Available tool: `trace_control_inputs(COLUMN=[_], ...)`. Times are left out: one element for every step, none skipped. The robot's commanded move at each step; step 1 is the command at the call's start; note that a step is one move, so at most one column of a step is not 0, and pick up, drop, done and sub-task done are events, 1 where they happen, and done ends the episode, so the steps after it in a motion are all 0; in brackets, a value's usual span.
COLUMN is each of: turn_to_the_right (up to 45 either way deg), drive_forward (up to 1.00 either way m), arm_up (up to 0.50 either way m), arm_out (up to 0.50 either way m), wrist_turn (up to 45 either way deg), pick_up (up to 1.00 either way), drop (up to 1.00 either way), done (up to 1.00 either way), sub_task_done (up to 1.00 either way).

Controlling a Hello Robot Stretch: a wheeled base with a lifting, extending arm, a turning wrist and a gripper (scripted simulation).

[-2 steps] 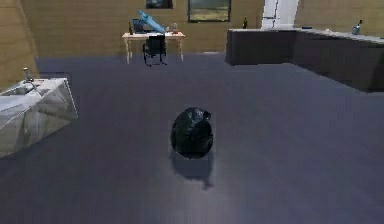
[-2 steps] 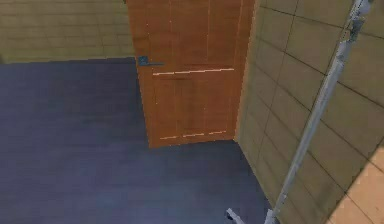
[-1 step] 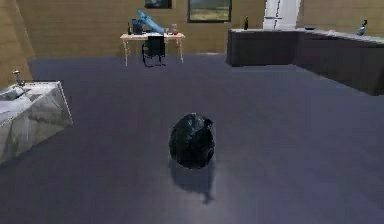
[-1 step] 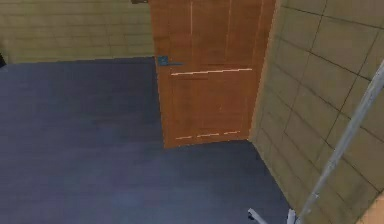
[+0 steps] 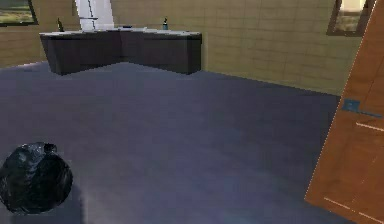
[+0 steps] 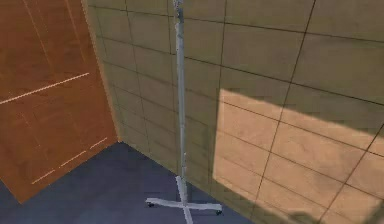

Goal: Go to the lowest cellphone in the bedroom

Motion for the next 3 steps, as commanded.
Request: trace_control_inputs(turn_to_the_right=[3.0,0.0,6.0], drive_forward=[0.00,1.00,0.00], arm_up=[0.00,0.00,0.00], arm_out=[0.00,0.00,0.00], wrist_turn=[0.0,0.0,0.0], pick_up=[0.00,0.00,0.00], drop=[0.00,0.00,0.00], done=[0.00,0.00,0.00], sub_task_done=[0.00,0.00,0.00])
